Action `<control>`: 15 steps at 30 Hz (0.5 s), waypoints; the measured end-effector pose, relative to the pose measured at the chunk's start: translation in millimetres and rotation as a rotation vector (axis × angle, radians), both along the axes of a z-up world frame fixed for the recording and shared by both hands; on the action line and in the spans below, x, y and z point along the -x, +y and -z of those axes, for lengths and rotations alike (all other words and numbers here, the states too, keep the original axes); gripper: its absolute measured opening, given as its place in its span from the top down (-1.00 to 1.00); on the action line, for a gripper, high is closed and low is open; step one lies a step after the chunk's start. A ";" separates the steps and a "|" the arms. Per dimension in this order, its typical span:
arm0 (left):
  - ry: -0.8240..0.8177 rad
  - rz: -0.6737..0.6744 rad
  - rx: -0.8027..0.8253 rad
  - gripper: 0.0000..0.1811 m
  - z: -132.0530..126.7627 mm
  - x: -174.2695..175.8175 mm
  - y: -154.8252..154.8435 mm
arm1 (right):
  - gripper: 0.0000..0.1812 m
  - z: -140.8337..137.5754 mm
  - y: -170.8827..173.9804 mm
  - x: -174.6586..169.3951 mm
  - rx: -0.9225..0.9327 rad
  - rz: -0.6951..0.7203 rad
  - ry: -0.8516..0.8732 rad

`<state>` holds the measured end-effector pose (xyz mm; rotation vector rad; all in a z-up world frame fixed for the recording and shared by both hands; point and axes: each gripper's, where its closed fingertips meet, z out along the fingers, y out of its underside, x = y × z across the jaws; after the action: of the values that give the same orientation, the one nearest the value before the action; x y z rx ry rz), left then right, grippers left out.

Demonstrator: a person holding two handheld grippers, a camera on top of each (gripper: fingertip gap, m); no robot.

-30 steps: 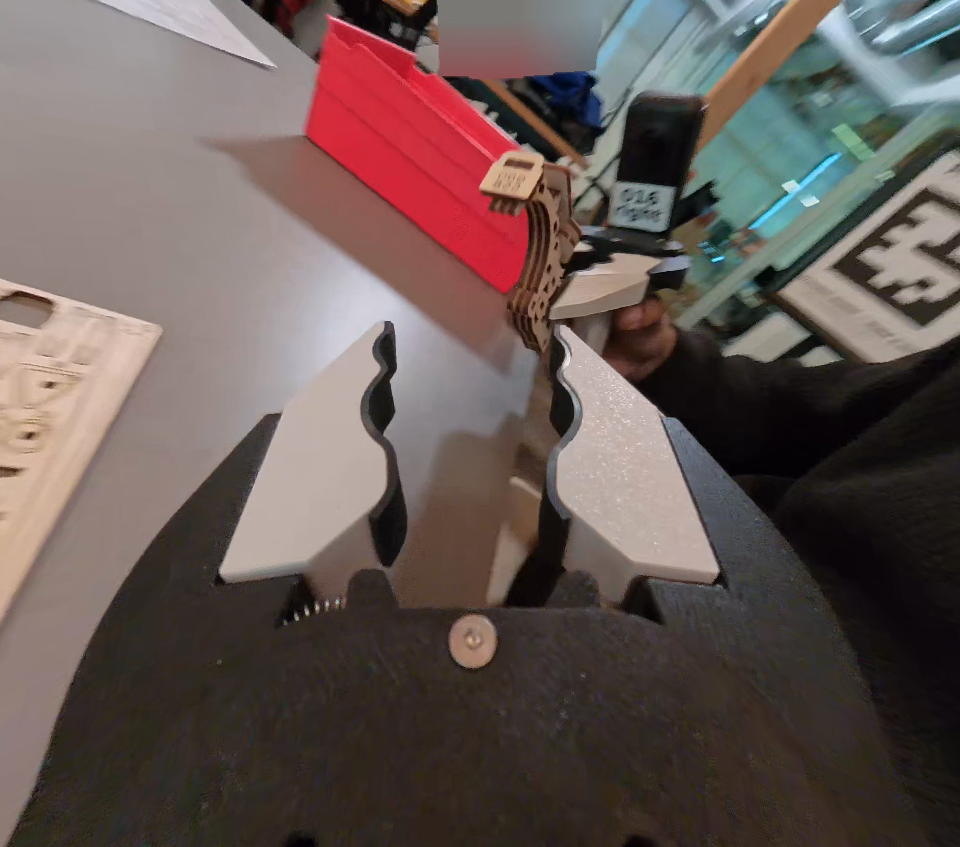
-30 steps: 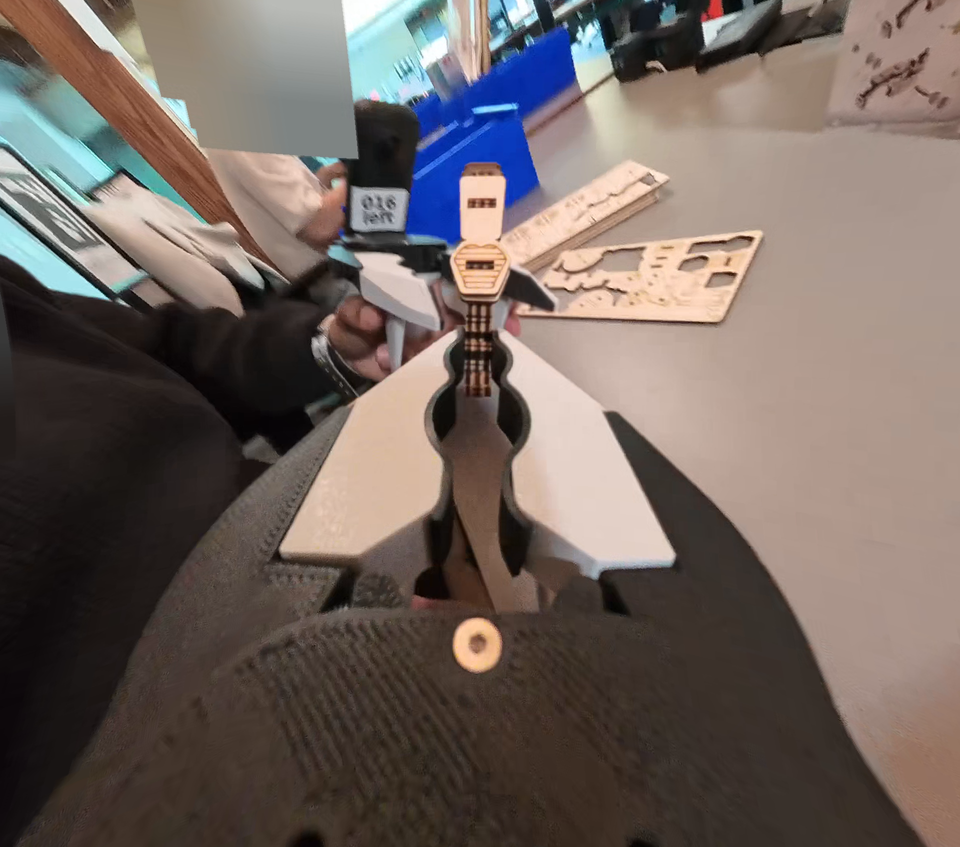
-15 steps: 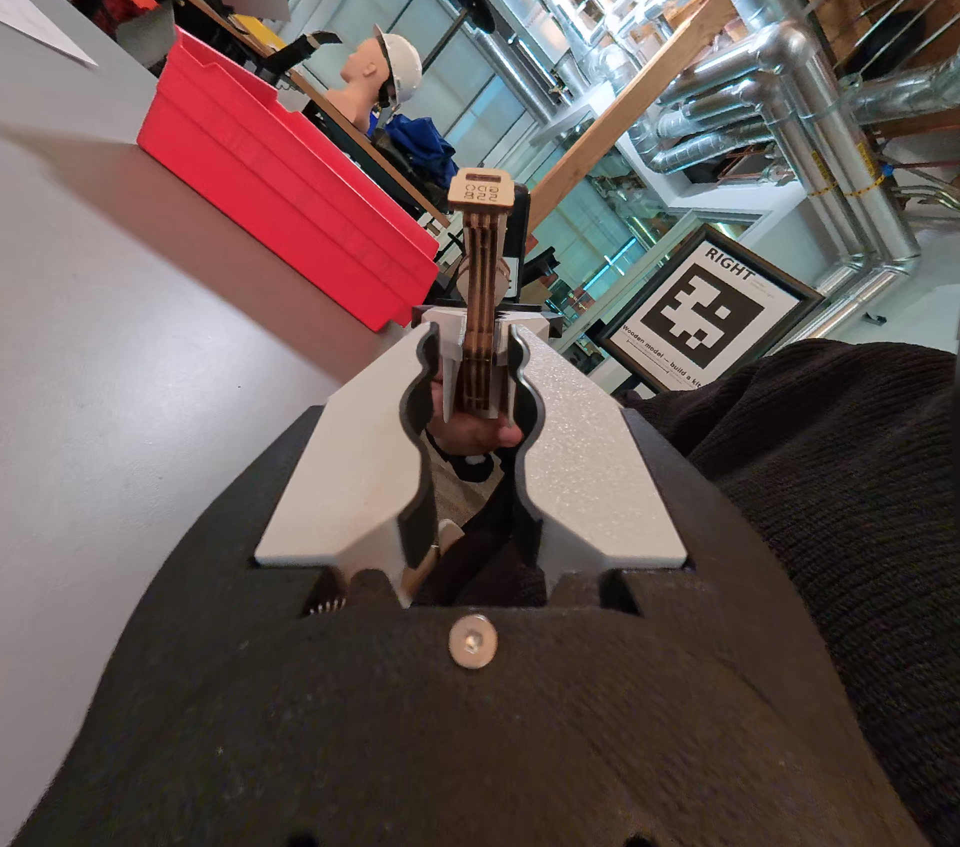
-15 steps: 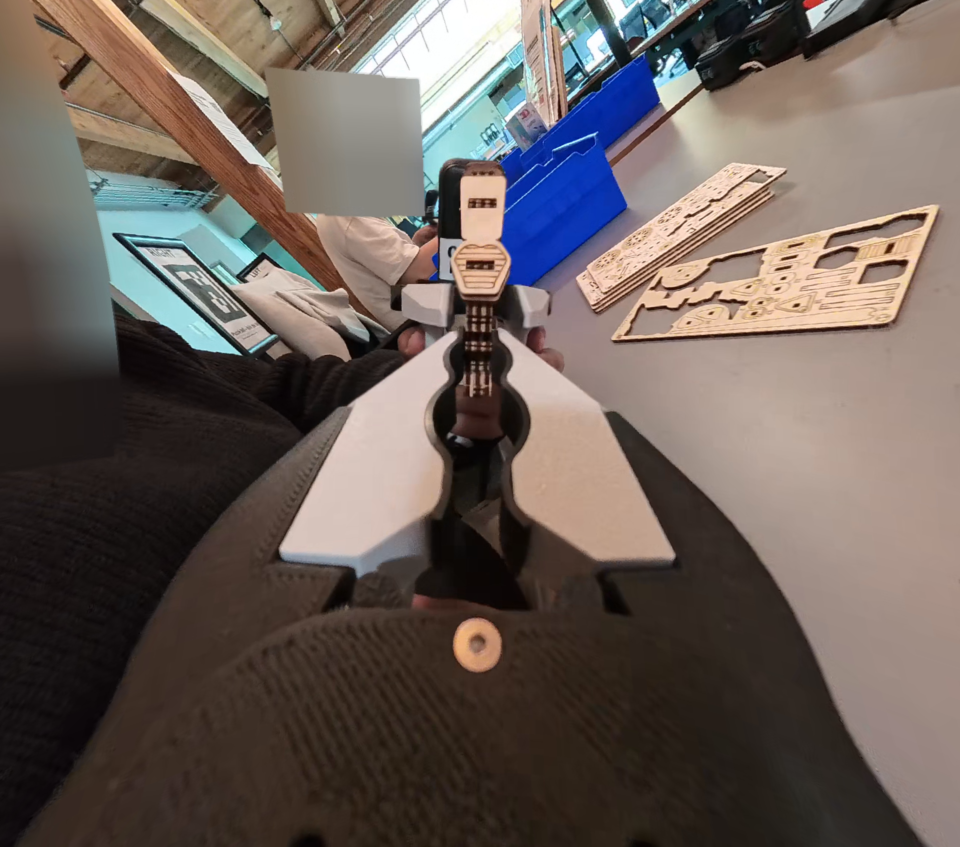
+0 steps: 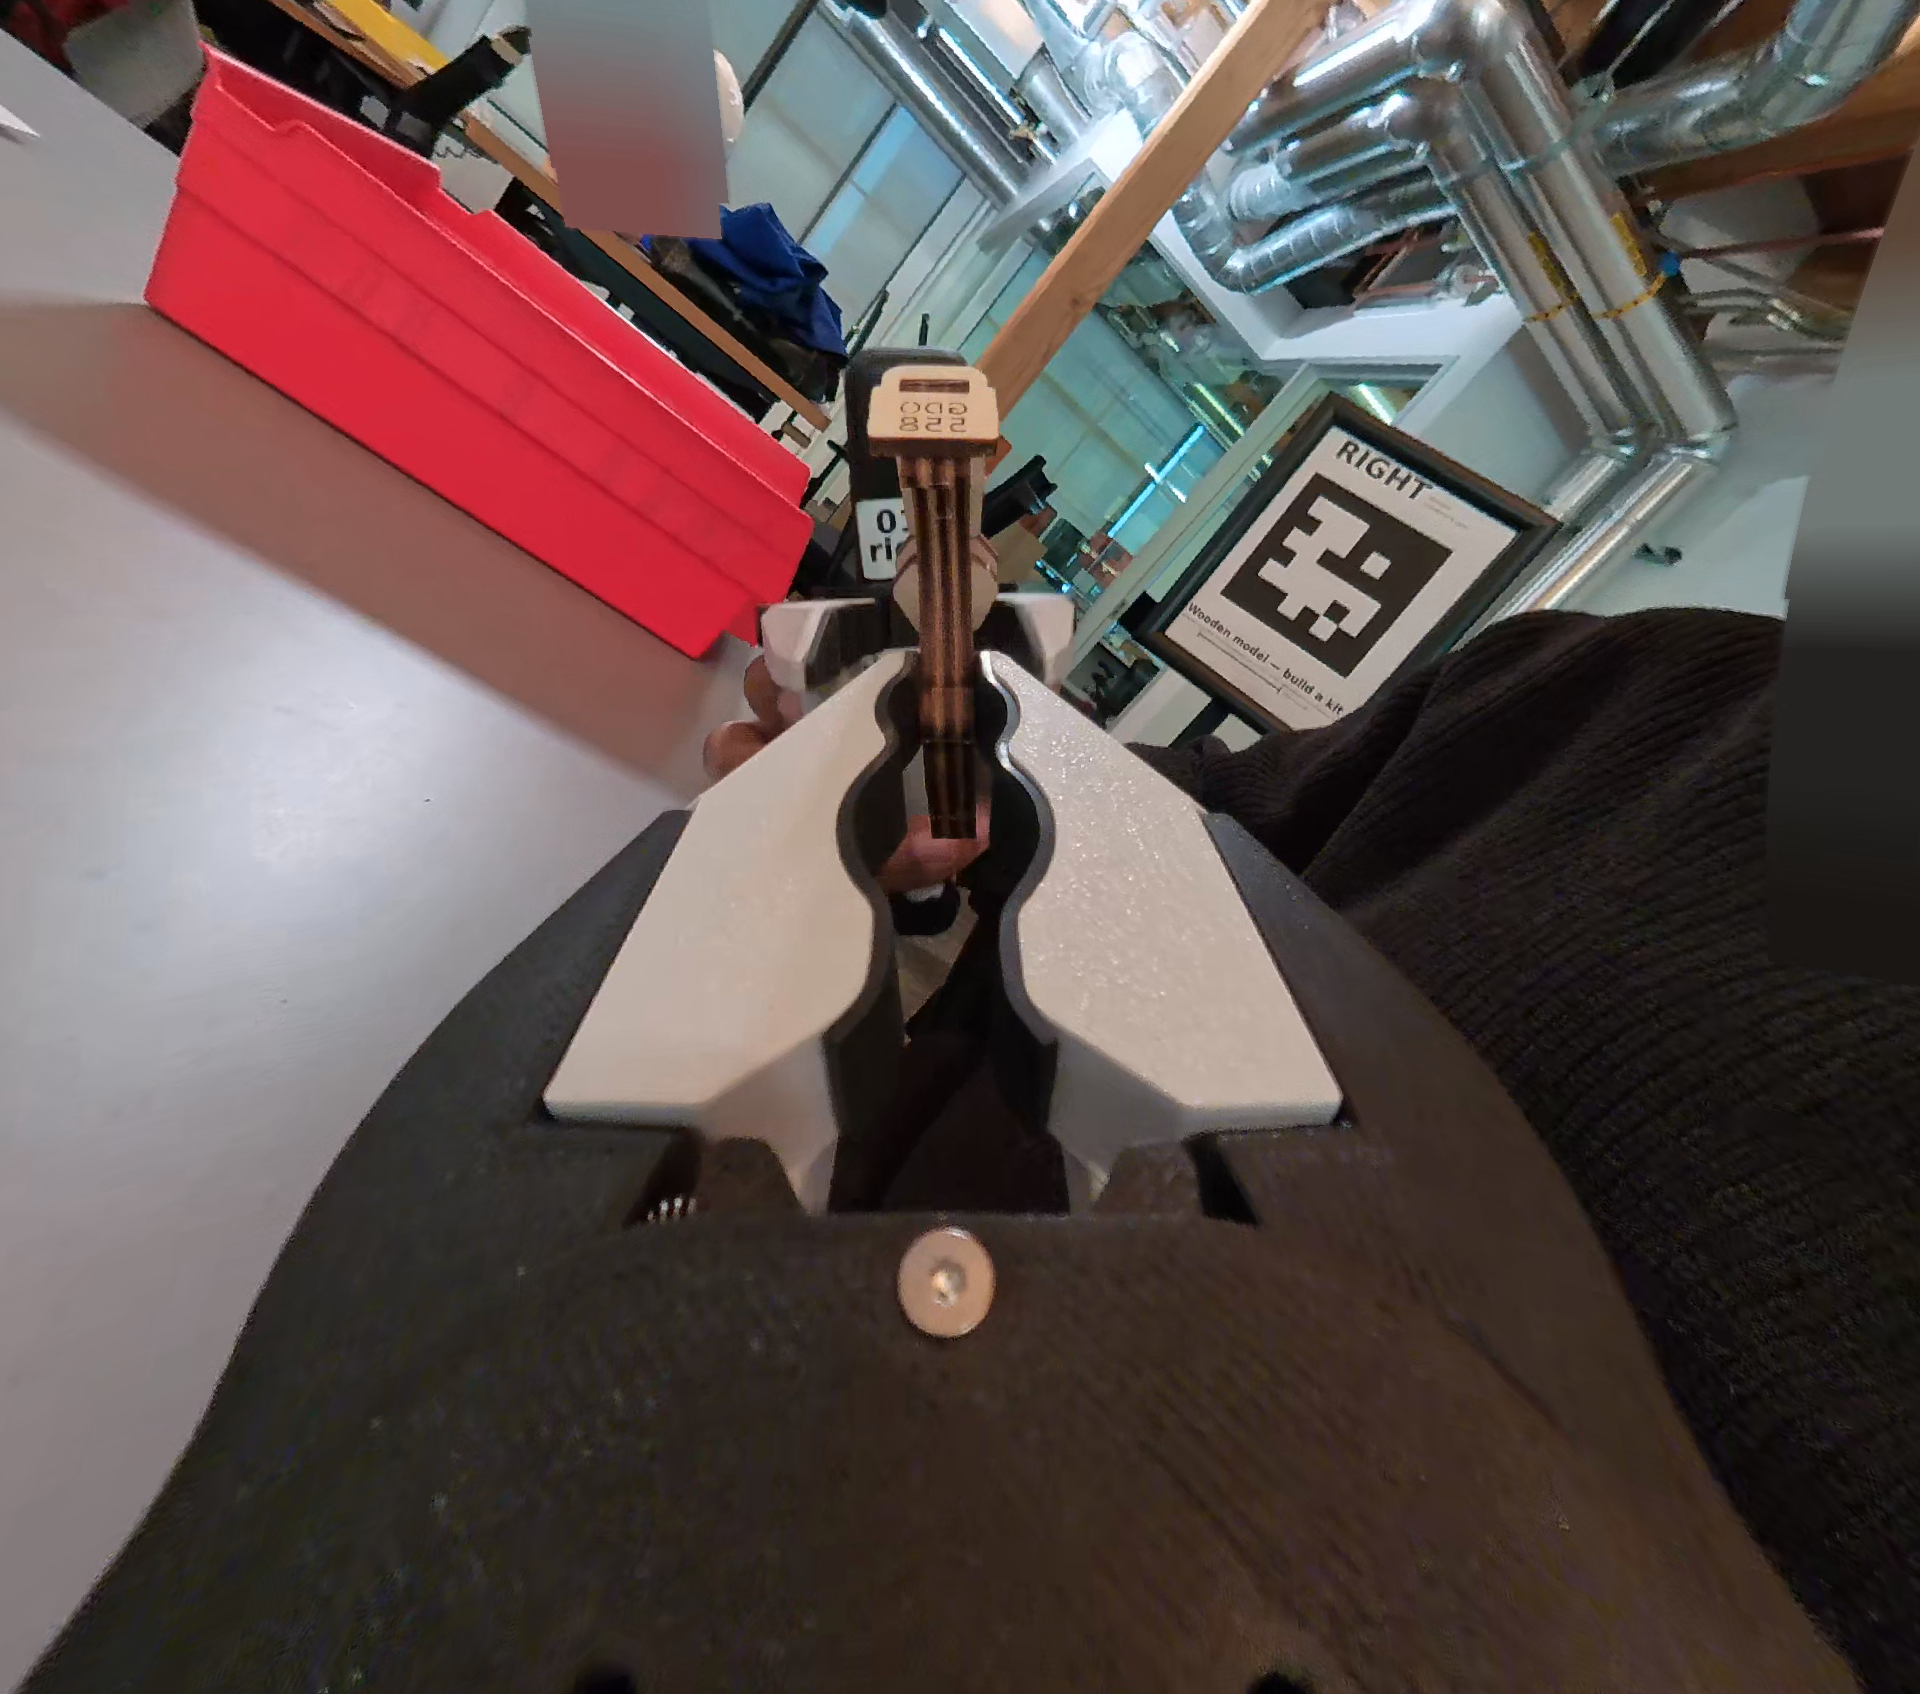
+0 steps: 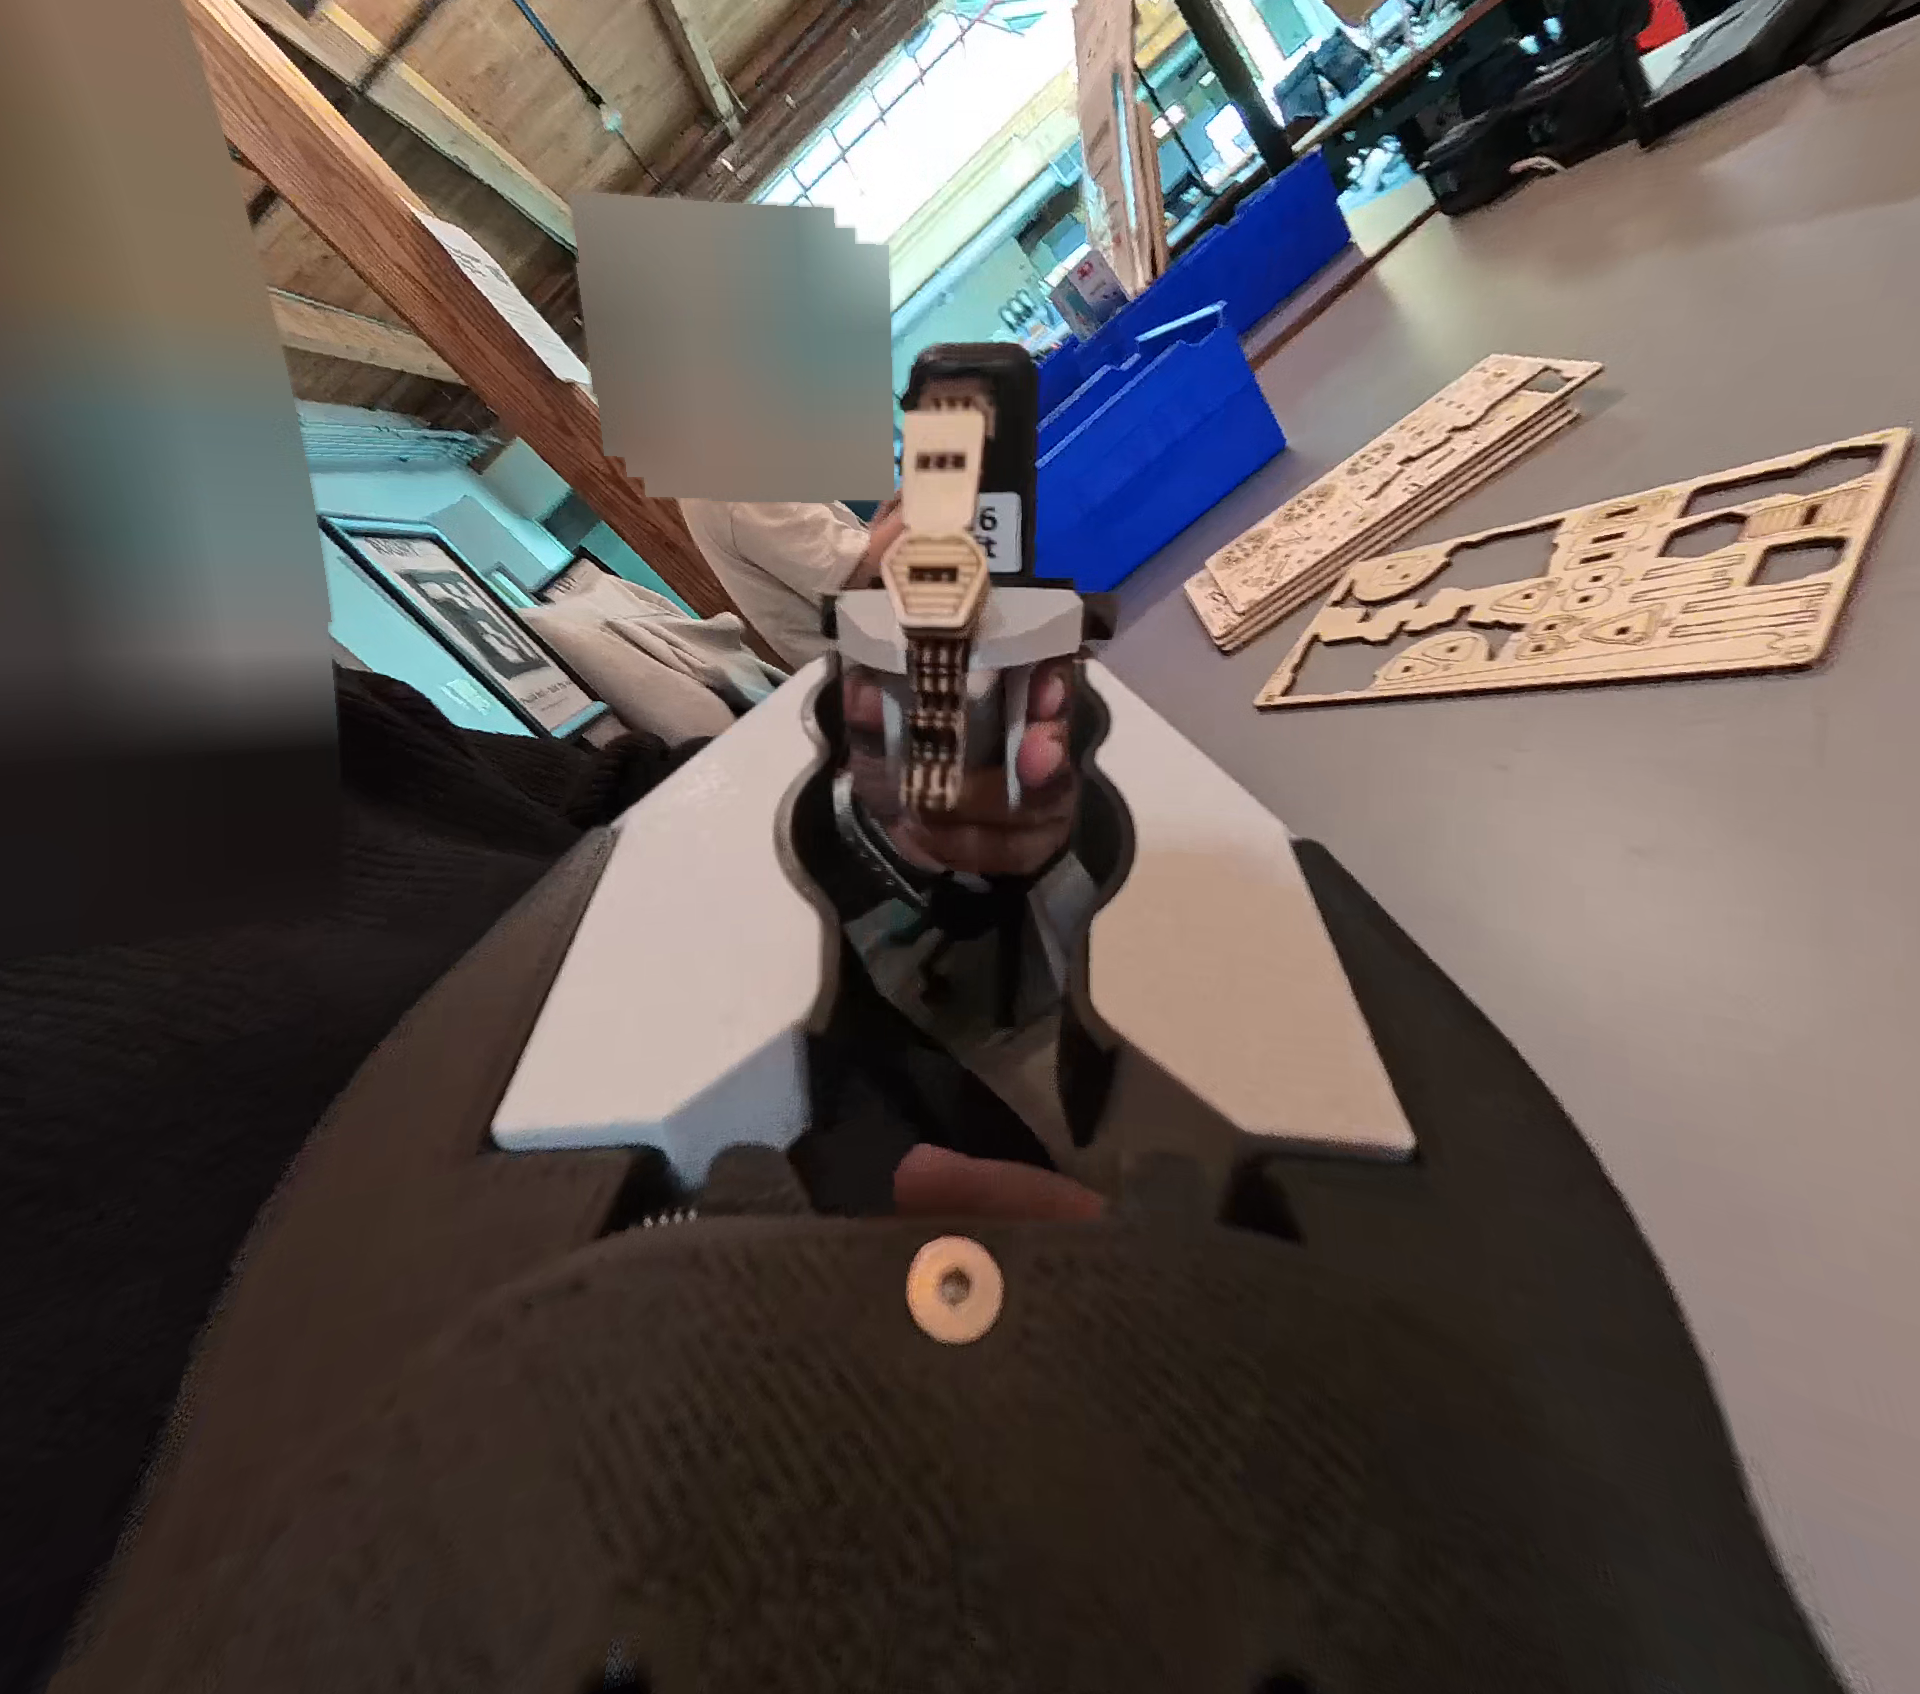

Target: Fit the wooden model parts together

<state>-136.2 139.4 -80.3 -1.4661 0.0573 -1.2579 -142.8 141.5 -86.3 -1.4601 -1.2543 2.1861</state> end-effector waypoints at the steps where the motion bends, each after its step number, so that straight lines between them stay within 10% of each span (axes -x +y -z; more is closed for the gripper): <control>1: 0.019 0.001 0.004 0.93 1.9 0.4 0.0 | 0.53 -3.3 2.4 -2.0 0.036 -0.012 0.009; 15: 0.126 0.072 -0.014 0.93 6.5 -12.2 -8.1 | 0.79 -13.5 4.8 -12.3 0.193 -0.119 0.045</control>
<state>-123.9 131.3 -86.9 -1.5414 0.2047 -1.2194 -130.5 146.4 -72.7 -1.4290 -1.1714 2.4649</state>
